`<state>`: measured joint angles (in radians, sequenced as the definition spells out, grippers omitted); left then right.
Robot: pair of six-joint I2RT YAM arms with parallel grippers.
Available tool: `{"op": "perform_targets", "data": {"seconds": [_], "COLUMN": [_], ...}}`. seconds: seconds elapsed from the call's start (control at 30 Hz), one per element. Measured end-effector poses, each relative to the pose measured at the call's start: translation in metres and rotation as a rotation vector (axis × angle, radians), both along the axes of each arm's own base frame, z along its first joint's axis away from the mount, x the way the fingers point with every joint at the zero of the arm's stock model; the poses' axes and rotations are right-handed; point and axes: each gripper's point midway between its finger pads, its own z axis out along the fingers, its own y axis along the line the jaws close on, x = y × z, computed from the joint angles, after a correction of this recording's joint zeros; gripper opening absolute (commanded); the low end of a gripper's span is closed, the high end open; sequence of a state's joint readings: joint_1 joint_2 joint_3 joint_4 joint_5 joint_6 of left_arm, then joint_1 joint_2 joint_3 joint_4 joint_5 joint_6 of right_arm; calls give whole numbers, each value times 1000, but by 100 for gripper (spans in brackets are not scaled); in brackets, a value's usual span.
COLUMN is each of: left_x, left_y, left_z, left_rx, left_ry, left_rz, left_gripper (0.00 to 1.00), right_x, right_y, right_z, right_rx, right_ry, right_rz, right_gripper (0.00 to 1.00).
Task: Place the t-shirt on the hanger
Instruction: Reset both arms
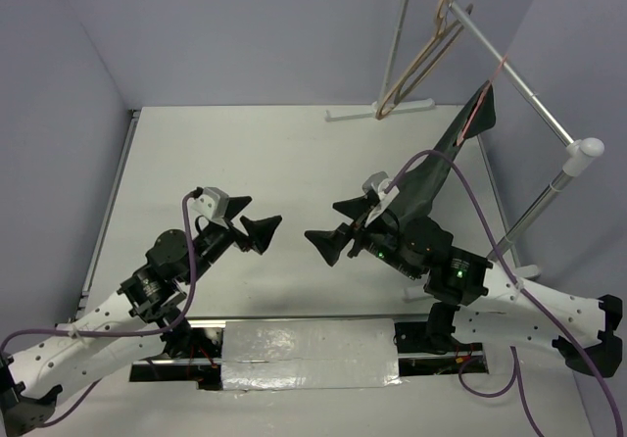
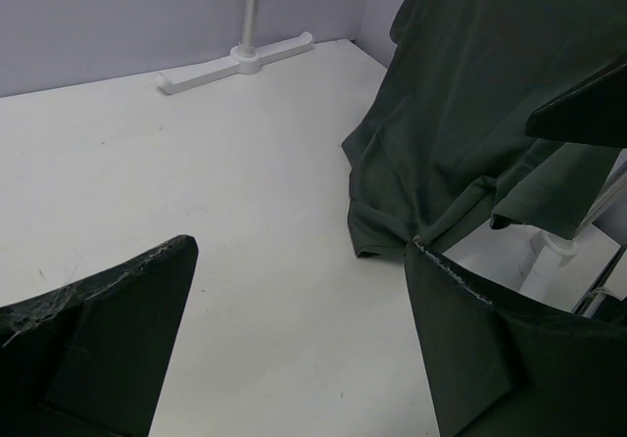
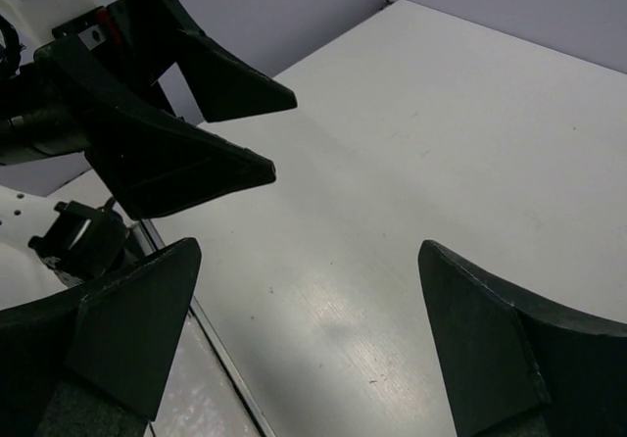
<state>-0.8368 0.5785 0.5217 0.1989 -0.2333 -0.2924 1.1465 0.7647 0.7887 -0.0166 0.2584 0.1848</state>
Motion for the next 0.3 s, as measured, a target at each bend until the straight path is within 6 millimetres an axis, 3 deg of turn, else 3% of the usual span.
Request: {"op": "perform_targets", "data": {"seconds": [0.3], "left_x": [0], "left_y": [-8], "left_z": [-10], "left_rx": [29], "left_ry": [21], "left_rz": [-33], "left_gripper": [99], "right_x": [-2], "right_y": [-2], "right_z": [4], "right_rx": [24], "right_ry": [-16], "right_rz": [5], "right_gripper": [100]}}
